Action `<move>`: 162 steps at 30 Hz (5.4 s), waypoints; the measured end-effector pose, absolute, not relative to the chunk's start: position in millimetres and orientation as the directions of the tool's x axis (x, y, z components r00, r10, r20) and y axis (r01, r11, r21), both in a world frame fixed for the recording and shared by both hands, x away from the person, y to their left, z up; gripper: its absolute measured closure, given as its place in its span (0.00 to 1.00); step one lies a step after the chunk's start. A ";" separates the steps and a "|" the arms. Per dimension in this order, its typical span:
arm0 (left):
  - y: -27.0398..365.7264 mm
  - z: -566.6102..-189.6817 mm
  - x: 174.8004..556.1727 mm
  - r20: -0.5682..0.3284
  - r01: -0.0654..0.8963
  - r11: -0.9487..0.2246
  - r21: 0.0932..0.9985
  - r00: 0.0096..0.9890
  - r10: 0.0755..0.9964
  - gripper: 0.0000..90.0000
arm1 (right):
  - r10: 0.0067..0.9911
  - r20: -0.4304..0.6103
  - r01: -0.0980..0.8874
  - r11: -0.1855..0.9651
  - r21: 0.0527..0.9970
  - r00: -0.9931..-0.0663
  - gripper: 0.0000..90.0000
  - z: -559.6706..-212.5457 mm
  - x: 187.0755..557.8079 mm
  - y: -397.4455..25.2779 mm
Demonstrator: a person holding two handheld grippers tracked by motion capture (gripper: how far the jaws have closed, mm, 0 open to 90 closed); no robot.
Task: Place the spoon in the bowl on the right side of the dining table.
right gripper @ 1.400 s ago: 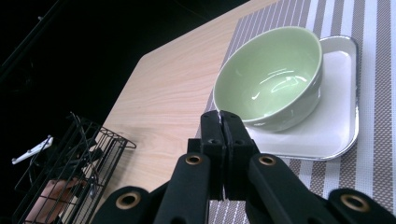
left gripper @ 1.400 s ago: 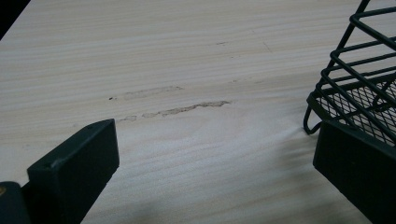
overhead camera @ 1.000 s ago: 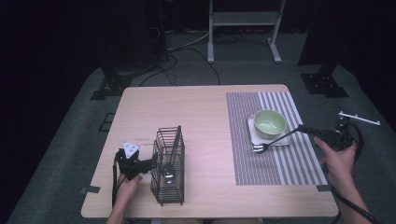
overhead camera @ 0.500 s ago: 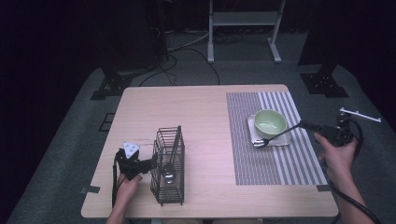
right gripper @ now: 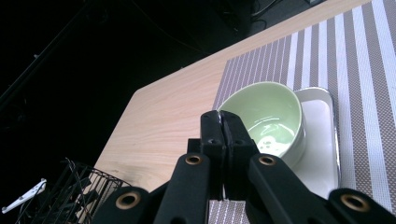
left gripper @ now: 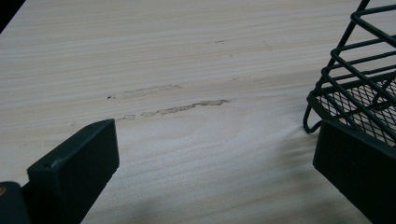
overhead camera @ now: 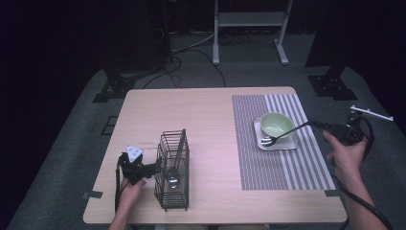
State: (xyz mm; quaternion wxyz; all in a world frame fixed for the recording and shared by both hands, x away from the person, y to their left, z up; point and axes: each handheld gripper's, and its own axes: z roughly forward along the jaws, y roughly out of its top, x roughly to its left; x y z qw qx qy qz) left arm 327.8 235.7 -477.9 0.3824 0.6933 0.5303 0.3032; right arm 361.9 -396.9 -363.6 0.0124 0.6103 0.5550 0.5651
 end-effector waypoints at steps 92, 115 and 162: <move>235.3 -477.9 327.5 0.017 0.501 -0.147 0.853 0.254 0.967 0.00 | 0.741 0.669 0.634 -0.488 0.599 -0.061 0.97 -399.6 408.2 -417.4; 234.5 -478.0 327.4 0.023 0.500 -0.150 0.853 0.251 0.968 0.00 | 0.708 0.700 0.678 -0.473 0.563 -0.087 0.87 -416.8 404.5 -418.7; 233.4 -477.8 326.6 0.037 0.496 -0.163 0.853 0.255 0.966 0.00 | 0.684 0.699 0.765 -0.330 0.553 -0.210 0.60 -431.4 369.1 -387.1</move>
